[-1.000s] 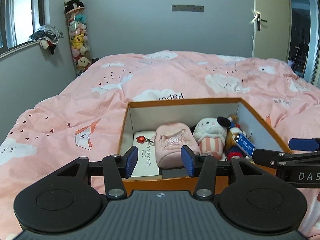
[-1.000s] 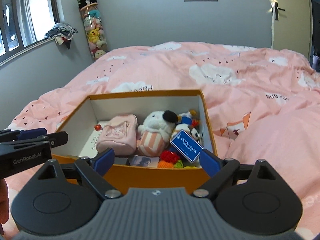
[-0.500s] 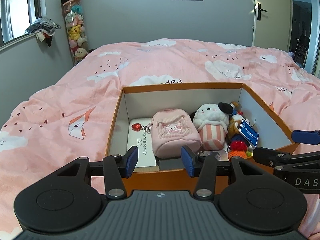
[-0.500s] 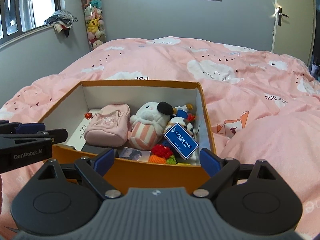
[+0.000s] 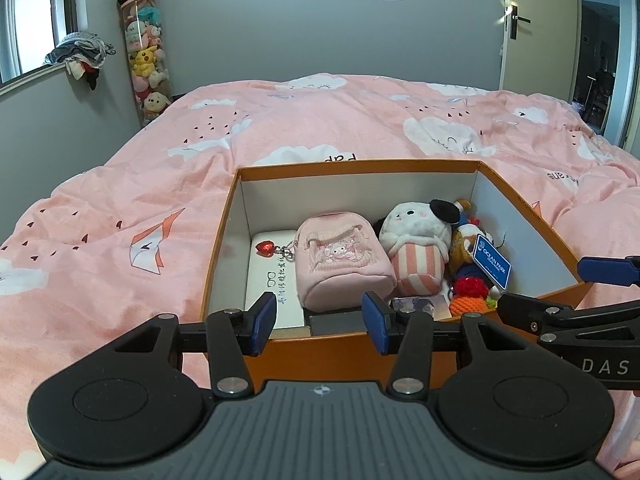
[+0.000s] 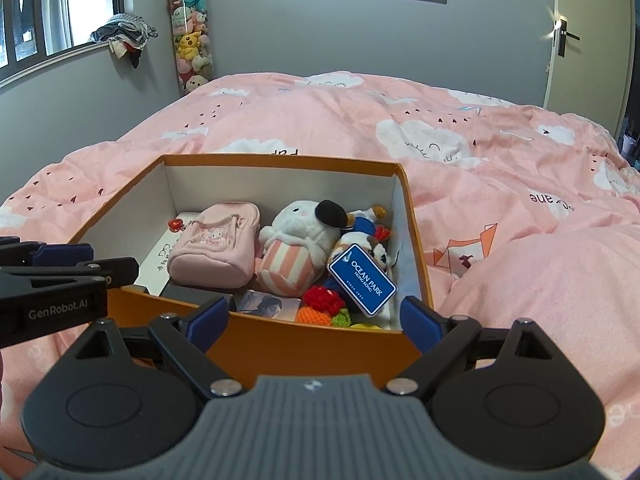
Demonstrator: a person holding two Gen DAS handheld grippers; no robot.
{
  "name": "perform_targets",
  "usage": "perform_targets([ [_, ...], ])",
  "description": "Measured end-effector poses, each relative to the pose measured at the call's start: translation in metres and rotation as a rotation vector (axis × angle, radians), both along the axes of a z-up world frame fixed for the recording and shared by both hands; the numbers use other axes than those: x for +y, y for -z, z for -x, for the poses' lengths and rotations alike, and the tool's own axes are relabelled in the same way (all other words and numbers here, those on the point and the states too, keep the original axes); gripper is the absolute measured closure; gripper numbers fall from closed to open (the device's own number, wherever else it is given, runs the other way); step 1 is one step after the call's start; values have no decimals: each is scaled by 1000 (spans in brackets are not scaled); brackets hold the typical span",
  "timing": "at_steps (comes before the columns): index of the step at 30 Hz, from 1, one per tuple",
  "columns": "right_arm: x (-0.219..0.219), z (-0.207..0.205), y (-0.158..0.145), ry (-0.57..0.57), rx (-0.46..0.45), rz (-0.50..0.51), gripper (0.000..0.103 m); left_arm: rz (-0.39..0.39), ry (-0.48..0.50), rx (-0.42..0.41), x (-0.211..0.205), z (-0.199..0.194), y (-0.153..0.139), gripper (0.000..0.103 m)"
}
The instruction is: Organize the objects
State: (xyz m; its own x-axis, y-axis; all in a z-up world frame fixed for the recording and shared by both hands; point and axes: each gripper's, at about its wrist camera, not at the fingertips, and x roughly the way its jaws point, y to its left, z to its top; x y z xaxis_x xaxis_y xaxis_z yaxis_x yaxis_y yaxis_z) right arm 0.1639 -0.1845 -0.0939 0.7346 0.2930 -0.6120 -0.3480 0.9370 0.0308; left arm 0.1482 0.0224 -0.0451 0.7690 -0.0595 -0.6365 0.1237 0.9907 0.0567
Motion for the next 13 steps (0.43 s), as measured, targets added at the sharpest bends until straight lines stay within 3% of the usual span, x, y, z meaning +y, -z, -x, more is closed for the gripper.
perform_targets([
  [13,1,0,1,-2,1,3,9,8,0,3,1,0,0,47],
])
